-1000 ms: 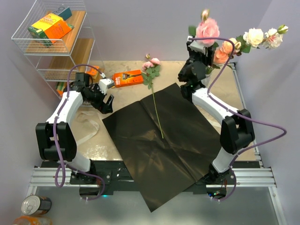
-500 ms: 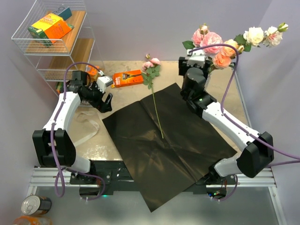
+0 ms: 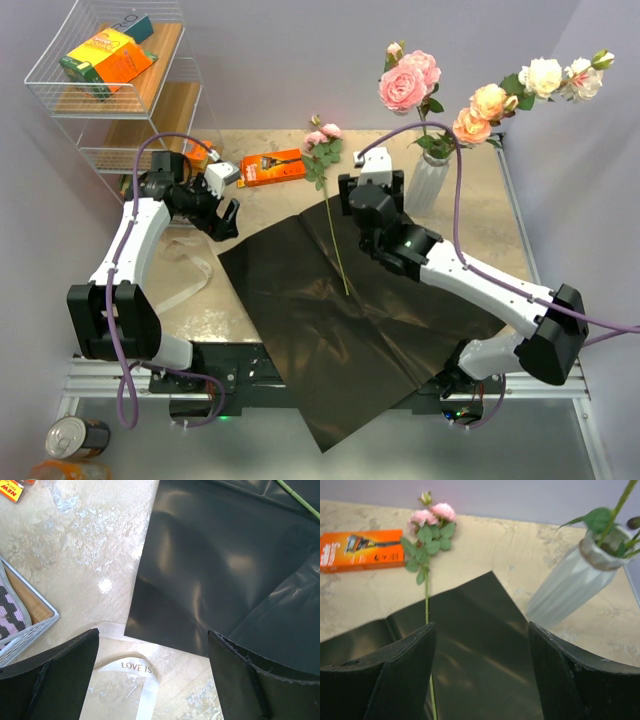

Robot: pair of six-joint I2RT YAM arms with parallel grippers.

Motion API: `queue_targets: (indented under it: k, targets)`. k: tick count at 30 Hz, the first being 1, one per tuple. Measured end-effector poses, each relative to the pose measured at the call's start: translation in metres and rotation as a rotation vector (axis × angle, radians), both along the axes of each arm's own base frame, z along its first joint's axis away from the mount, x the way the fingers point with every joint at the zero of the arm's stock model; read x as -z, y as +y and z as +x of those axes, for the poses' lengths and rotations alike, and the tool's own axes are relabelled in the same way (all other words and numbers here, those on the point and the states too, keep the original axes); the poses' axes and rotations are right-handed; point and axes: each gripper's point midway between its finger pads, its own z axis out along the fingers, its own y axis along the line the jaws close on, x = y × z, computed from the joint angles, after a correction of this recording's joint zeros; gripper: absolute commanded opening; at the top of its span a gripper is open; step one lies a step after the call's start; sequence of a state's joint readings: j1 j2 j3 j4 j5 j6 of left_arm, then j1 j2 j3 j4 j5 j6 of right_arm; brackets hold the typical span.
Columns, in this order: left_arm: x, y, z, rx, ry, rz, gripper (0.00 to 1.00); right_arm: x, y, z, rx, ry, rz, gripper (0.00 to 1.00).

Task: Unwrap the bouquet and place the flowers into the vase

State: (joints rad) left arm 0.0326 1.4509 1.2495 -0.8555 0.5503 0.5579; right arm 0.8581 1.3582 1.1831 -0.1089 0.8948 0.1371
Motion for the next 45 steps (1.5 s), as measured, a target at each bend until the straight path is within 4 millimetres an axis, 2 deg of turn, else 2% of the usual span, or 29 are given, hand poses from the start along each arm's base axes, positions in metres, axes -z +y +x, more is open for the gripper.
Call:
queue_targets:
  k: [6, 9, 12, 16, 20, 24, 26, 31, 33, 36, 40, 45]
  targets:
    - [-0.002, 0.000, 0.000, -0.001, -0.006, 0.001, 0.94, 0.035, 0.030, -0.027, -0.084, 0.044, -0.067, 0.75]
    - [-0.002, 0.001, 0.000, -0.002, -0.007, 0.003, 0.93, 0.053, 0.049, -0.029, -0.120, 0.069, -0.098, 0.77]
    - [-0.002, 0.001, 0.000, -0.003, -0.006, 0.004, 0.93, 0.084, 0.069, -0.022, -0.144, 0.124, -0.157, 0.77]
    - [-0.002, 0.001, 0.000, -0.003, -0.007, 0.004, 0.93, 0.129, 0.093, -0.001, -0.167, 0.213, -0.222, 0.73]
    - [-0.002, 0.001, 0.000, -0.003, -0.007, 0.004, 0.93, 0.161, 0.097, 0.030, -0.166, 0.291, -0.204, 0.71]
    - [-0.001, 0.001, 0.000, -0.003, -0.007, 0.004, 0.93, 0.172, 0.096, 0.072, -0.138, 0.318, -0.174, 0.68]
    - [-0.001, 0.001, 0.000, -0.003, -0.007, 0.004, 0.94, 0.174, 0.102, 0.090, -0.142, 0.319, -0.153, 0.62]
    - [-0.001, 0.002, 0.001, -0.005, -0.011, 0.008, 0.94, 0.182, 0.117, 0.128, -0.151, 0.328, -0.122, 0.58]
    - [-0.001, 0.002, 0.001, -0.005, -0.012, 0.009, 0.94, 0.193, 0.122, 0.142, -0.150, 0.340, -0.116, 0.56]
    - [0.000, 0.003, 0.002, -0.007, -0.013, 0.013, 0.93, 0.213, 0.118, 0.153, -0.147, 0.378, -0.120, 0.54]
    - [0.001, 0.004, 0.003, -0.009, -0.018, 0.021, 0.93, 0.240, 0.103, 0.166, -0.127, 0.446, -0.125, 0.52]
    - [0.004, 0.005, 0.002, -0.013, -0.011, 0.028, 0.93, 0.251, 0.090, 0.183, -0.114, 0.482, -0.109, 0.46]
